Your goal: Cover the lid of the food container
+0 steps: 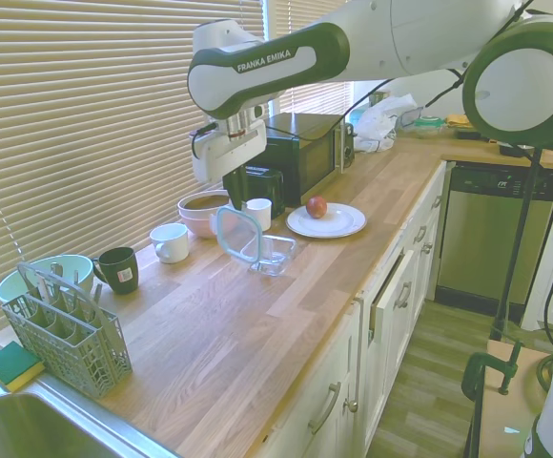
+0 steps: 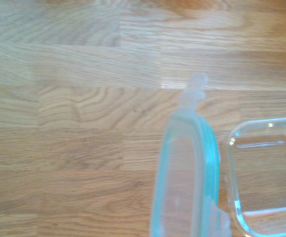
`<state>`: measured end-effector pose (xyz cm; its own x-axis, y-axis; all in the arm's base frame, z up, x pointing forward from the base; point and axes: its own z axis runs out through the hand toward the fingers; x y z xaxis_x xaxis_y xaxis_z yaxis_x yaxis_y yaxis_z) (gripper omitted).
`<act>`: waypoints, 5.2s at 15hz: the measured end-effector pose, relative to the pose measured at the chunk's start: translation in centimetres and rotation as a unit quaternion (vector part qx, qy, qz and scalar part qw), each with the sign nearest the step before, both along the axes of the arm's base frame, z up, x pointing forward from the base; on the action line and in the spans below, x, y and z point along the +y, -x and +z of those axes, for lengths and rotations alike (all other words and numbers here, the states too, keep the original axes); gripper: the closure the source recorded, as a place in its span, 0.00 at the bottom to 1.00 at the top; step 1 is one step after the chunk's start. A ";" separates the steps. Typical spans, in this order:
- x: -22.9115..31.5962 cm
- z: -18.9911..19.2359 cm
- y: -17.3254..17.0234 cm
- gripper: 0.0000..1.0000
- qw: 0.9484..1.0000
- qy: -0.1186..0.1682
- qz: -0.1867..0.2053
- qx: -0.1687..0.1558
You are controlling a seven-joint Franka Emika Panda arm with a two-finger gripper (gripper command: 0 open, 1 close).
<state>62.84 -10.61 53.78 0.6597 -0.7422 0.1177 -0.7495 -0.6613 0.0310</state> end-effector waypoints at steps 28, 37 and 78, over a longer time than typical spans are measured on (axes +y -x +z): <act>-6.8 -3.1 1.4 1.00 1.000 -0.006 -0.016 0.019; -10.2 -3.0 0.8 1.00 1.000 -0.011 -0.018 0.015; -24.2 -13.1 -2.3 1.00 0.994 -0.063 -0.065 0.068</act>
